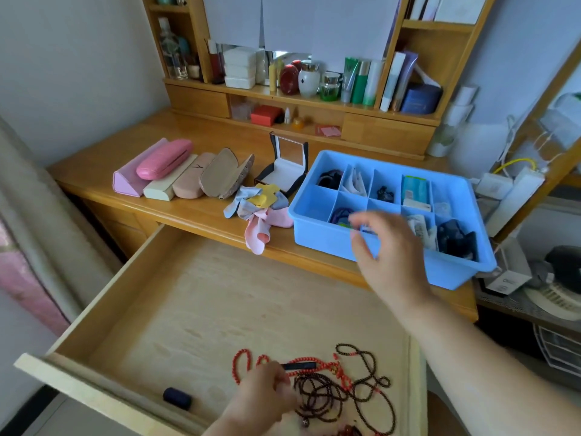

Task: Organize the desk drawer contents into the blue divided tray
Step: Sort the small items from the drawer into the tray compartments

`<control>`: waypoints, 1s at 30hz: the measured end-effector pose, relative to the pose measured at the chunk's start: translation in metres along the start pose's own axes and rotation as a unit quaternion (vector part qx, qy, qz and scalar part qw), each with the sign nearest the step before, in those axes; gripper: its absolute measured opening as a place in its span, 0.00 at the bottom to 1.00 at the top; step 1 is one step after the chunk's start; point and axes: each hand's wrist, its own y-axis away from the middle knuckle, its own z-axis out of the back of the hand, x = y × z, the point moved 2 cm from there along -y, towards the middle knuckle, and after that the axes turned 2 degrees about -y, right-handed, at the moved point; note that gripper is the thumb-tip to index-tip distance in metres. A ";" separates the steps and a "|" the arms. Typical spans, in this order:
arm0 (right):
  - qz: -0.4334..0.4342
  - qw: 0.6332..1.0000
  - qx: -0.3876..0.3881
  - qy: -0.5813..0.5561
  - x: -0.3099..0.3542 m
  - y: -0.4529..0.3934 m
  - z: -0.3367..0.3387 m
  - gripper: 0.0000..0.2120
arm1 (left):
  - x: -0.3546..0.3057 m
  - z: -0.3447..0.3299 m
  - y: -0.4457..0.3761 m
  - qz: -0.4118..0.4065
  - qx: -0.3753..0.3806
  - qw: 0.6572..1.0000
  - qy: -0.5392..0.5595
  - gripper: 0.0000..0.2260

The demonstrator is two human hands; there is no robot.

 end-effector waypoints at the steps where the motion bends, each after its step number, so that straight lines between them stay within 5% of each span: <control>1: 0.003 0.998 0.048 -0.034 0.009 0.021 0.001 0.07 | 0.000 0.003 -0.003 -0.020 -0.028 0.994 0.102 0.03; 5: -0.193 0.918 0.293 -0.185 0.032 0.094 -0.017 0.11 | -0.028 0.024 0.003 -0.068 -0.046 0.906 0.415 0.10; 9: -0.306 0.871 0.238 -0.303 0.044 0.114 -0.028 0.15 | -0.053 0.026 0.019 -0.151 0.005 0.858 0.491 0.22; 12: -0.254 0.893 0.217 -0.300 0.046 0.094 -0.023 0.10 | -0.044 0.040 0.018 -0.145 -0.067 0.856 0.493 0.19; 14: -0.167 0.949 0.161 -0.214 0.038 0.062 -0.013 0.09 | -0.024 0.055 0.012 -0.120 -0.143 0.913 0.362 0.14; 16: -0.091 0.989 0.057 -0.097 0.021 0.019 -0.003 0.11 | 0.006 0.072 0.005 -0.064 -0.207 0.970 0.110 0.14; 19: -0.082 0.993 -0.008 0.079 -0.010 -0.042 -0.005 0.13 | 0.045 0.088 0.006 0.032 -0.170 0.965 -0.195 0.15; 24: -0.155 0.948 0.186 0.205 -0.046 -0.066 -0.033 0.17 | 0.071 0.097 0.012 0.143 -0.124 0.949 -0.250 0.15; 26: -0.125 0.974 0.117 0.149 -0.043 -0.060 -0.029 0.15 | 0.079 0.092 0.017 0.097 -0.113 0.968 -0.202 0.17; 30: 0.003 0.997 -0.014 0.072 -0.019 -0.029 -0.011 0.09 | 0.083 0.087 0.023 0.008 0.013 0.940 -0.340 0.18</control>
